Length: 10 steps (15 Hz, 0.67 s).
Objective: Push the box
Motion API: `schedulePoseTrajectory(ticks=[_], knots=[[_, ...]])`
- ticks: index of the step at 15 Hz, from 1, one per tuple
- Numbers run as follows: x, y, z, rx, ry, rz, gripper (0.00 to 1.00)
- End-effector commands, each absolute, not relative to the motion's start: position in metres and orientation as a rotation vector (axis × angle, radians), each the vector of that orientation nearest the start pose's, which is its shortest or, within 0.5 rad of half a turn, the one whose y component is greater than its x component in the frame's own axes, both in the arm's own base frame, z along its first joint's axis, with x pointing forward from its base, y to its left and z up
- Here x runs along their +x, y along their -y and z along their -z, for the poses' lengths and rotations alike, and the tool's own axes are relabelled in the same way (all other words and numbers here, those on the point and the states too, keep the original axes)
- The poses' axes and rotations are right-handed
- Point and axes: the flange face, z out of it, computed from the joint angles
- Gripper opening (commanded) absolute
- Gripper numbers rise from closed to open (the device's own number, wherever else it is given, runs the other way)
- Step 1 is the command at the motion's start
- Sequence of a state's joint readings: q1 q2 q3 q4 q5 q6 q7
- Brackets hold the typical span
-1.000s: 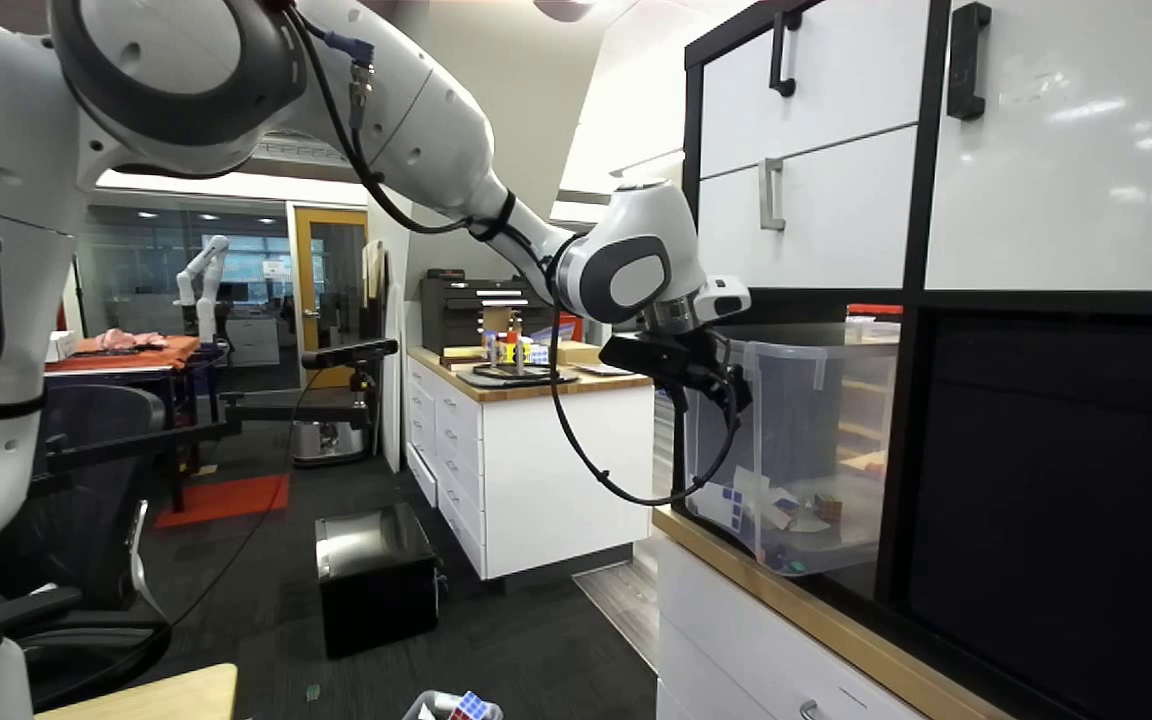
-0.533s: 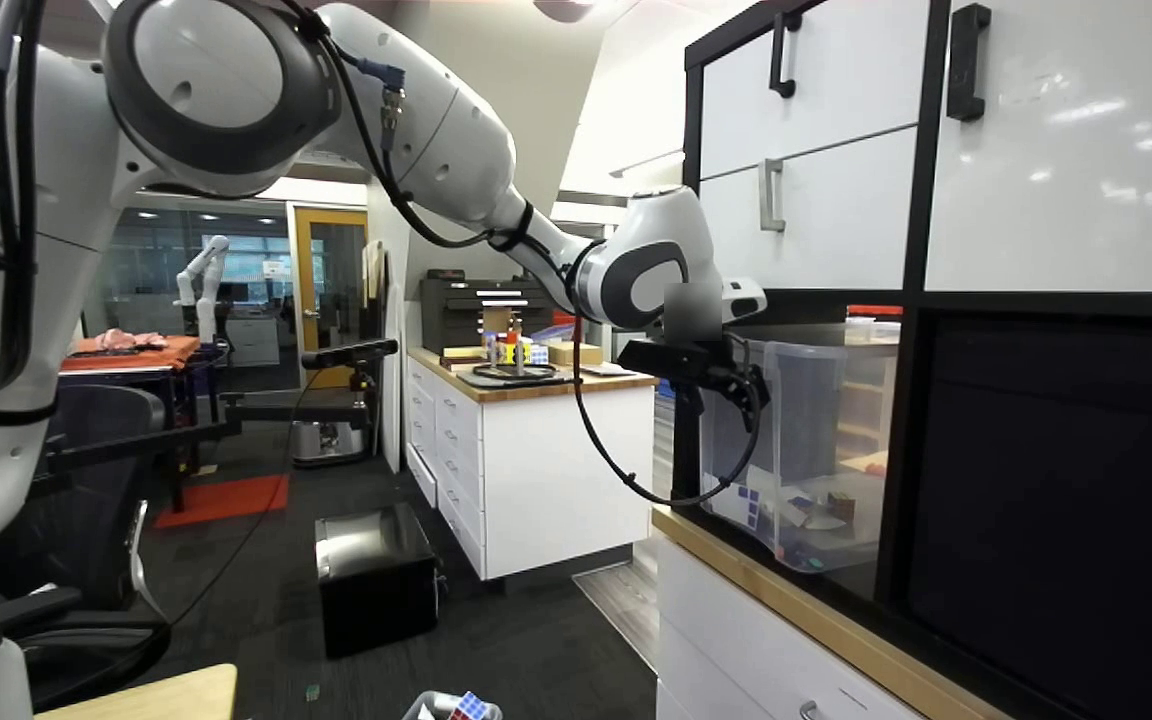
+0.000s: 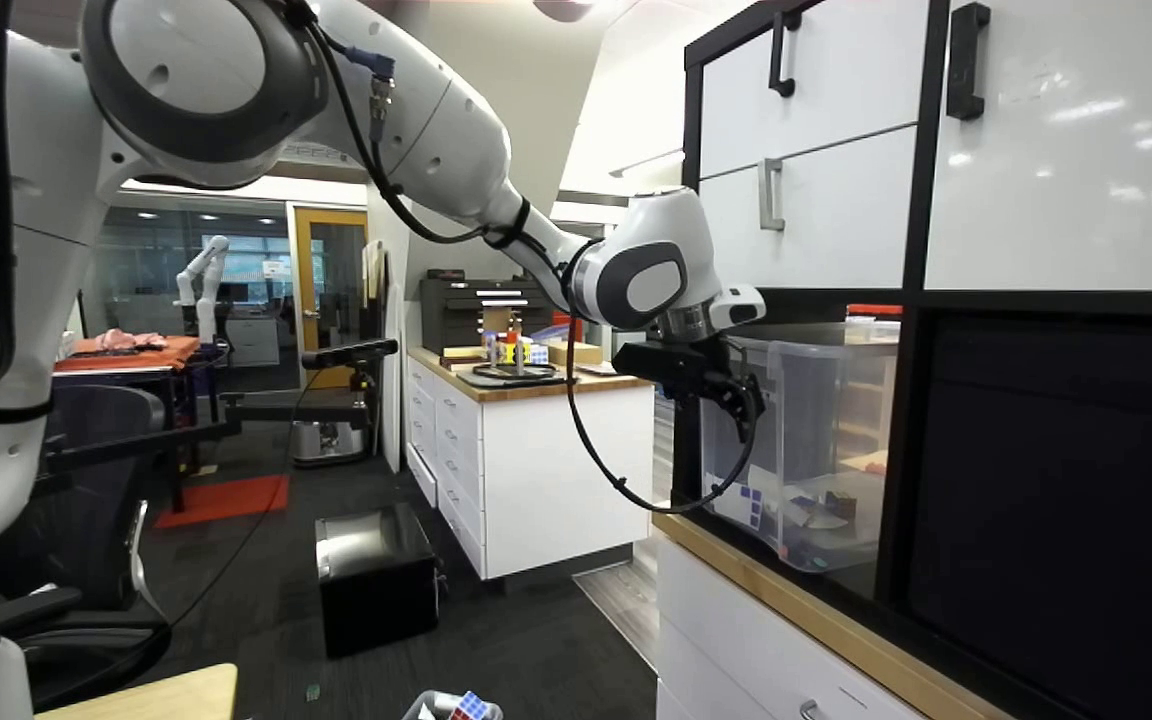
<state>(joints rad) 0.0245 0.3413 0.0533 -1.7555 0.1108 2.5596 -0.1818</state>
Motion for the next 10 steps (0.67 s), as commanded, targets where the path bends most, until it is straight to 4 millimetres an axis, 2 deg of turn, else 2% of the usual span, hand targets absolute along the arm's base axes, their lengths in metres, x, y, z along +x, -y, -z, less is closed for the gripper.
schedulePoseTrajectory(ticks=[1, 6, 10], knots=[[0.628, -0.043, -0.433, -3.006, 0.245, 0.539, 1.00], [0.573, -0.043, -0.451, -3.043, 0.232, 0.375, 1.00], [0.540, -0.043, -0.473, -3.056, 0.201, 0.345, 1.00]])
